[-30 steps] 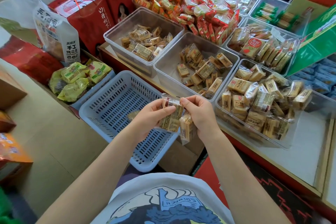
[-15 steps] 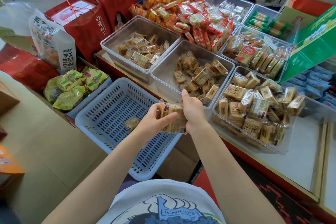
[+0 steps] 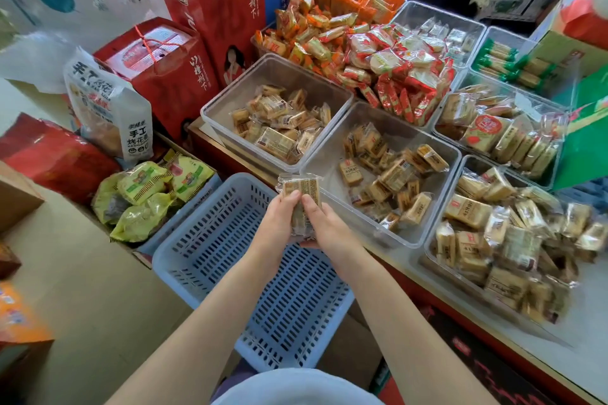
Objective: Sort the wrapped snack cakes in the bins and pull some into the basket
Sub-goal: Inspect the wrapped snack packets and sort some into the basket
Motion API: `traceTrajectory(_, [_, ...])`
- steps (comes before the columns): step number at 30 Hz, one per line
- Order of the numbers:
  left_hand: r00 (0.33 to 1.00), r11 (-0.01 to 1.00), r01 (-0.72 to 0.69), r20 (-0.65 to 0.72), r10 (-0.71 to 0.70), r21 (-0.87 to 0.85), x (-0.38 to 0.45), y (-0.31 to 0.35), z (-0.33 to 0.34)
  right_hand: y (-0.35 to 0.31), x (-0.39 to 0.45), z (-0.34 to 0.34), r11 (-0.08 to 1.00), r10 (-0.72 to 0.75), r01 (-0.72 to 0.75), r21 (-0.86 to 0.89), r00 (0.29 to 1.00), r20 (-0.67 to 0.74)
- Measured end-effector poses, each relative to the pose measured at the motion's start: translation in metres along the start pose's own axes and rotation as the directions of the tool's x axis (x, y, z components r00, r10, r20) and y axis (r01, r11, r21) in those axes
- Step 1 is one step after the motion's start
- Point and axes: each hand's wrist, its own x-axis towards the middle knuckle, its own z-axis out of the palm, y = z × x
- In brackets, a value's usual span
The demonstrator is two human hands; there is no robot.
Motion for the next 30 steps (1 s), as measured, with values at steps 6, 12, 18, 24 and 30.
traceTrajectory(6, [0.988,0.918,-0.131,-0.029,0.152,0.375,0.081,0.037,-0.036,-0.031,0.064,0.008,0.999,-0.044,0.043,-0.011,0.99,-0.134])
traceTrajectory(12, [0.895,0.277,-0.265,0.129,0.427,0.924,0.165,0.056,-0.08,-0.07,0.145,0.0,0.979,-0.133,0.064,-0.195,0.921,-0.366])
traceTrajectory(18, [0.928,0.033,-0.221,0.2,0.314,0.975,0.219,0.047,-0.1,-0.096,0.242,-0.005,0.704,-0.43,0.063,-0.707,0.83,-0.354])
traceTrajectory(24, [0.889,0.023,-0.248,0.218,0.403,0.969,0.23,0.029,-0.104,-0.08,0.294,-0.012,0.429,-0.405,-0.047,-0.902,0.883,-0.239])
traceTrajectory(30, [0.883,0.035,-0.258,0.221,0.415,0.966,0.234,0.027,-0.104,-0.098,0.336,-0.017,0.438,-0.344,-0.154,-0.885,0.881,-0.324])
